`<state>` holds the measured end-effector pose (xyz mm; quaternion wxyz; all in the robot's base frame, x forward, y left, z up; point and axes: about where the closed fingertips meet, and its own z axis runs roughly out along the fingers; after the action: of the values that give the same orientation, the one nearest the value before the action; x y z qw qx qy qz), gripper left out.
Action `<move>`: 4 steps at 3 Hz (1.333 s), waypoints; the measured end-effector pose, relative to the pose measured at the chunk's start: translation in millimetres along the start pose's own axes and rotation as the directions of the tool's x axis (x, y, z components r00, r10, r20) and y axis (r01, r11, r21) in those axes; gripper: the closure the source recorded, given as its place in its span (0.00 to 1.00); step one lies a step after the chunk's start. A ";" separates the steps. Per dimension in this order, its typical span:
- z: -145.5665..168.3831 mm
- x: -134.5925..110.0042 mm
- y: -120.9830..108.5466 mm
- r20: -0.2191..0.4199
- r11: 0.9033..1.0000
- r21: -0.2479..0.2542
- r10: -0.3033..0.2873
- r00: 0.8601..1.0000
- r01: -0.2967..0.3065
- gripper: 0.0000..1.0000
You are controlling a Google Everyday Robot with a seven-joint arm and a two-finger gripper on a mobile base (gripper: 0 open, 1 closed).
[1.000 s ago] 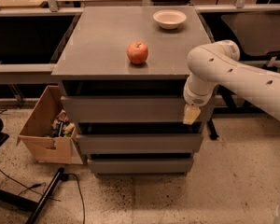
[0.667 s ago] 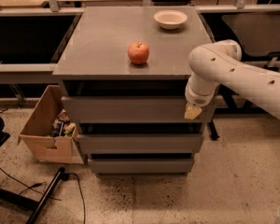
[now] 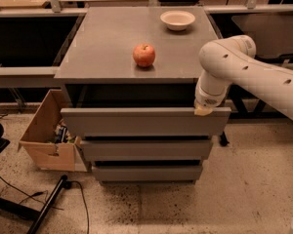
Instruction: Open top drawer
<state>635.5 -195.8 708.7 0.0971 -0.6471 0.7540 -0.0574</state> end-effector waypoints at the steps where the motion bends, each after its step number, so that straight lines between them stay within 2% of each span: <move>1: -7.9 -0.6 -1.8 0.000 1.000 0.000 0.000 1.000 0.000 1.00; 2: -8.4 -0.6 -1.9 0.000 1.000 0.000 0.000 1.000 0.000 0.85; 4: -8.3 -0.6 -1.9 0.000 1.000 0.000 0.000 1.000 0.000 0.39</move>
Offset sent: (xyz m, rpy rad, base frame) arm 0.0001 0.0000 0.0079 0.0000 0.0000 0.0000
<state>635.5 -195.8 717.2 0.0970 -0.6471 0.7540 -0.0574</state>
